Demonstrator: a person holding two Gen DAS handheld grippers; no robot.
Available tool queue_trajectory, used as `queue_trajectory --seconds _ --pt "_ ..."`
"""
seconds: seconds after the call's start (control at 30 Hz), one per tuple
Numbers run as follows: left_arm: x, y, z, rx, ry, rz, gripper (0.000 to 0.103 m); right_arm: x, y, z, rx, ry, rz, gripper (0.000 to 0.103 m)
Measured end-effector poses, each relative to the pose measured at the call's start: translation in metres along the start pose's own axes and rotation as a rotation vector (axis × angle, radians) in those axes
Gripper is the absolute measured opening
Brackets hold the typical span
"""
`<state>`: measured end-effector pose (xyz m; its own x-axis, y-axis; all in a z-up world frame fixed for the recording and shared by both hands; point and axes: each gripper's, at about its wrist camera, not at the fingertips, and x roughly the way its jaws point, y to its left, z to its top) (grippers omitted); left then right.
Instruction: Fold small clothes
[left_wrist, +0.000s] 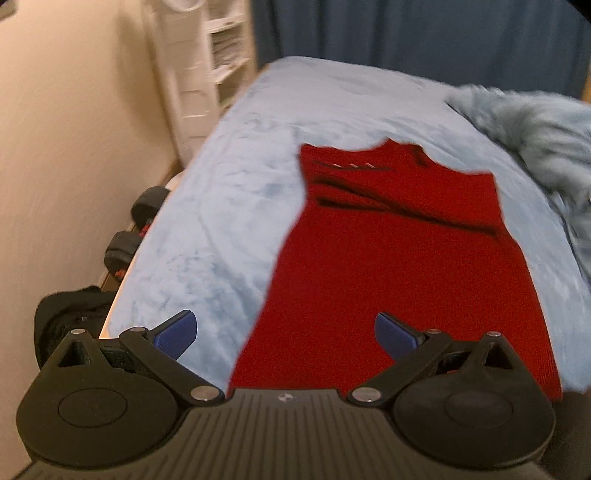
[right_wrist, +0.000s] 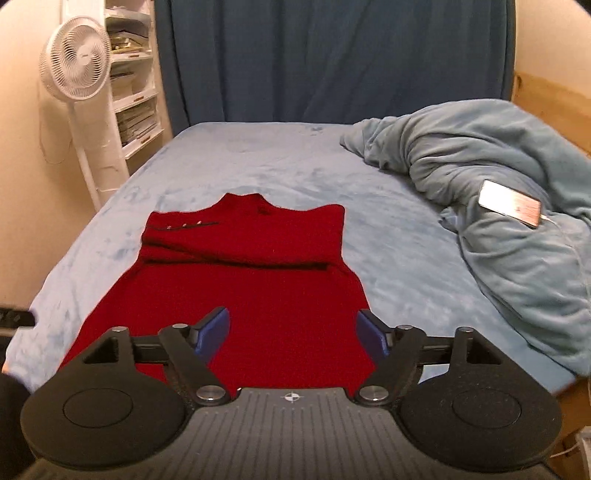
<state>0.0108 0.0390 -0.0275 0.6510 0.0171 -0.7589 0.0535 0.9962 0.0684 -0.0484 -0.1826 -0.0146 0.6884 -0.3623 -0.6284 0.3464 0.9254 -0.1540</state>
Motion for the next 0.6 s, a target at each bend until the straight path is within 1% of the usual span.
queue_trajectory --seconds 0.1,0.17,0.33,0.47,0.6 --pt "-0.017 -0.019 -0.014 0.077 -0.019 0.006 0.103 -0.019 0.008 -0.02 0.012 -0.008 -0.004 0.079" --pt "-0.026 -0.025 -0.023 0.1 -0.032 0.004 0.103 -0.028 0.01 -0.032 0.021 0.004 -0.009 0.079" --pt "-0.038 -0.025 -0.04 0.084 -0.031 -0.012 0.103 -0.042 0.016 -0.05 0.011 0.025 0.002 0.079" --pt "-0.039 -0.025 -0.043 0.096 -0.028 -0.009 0.103 -0.048 0.02 -0.055 -0.003 0.031 0.01 0.08" --pt "-0.035 -0.026 -0.042 0.103 -0.015 -0.007 0.103 -0.045 0.022 -0.057 0.0 0.043 0.008 0.08"
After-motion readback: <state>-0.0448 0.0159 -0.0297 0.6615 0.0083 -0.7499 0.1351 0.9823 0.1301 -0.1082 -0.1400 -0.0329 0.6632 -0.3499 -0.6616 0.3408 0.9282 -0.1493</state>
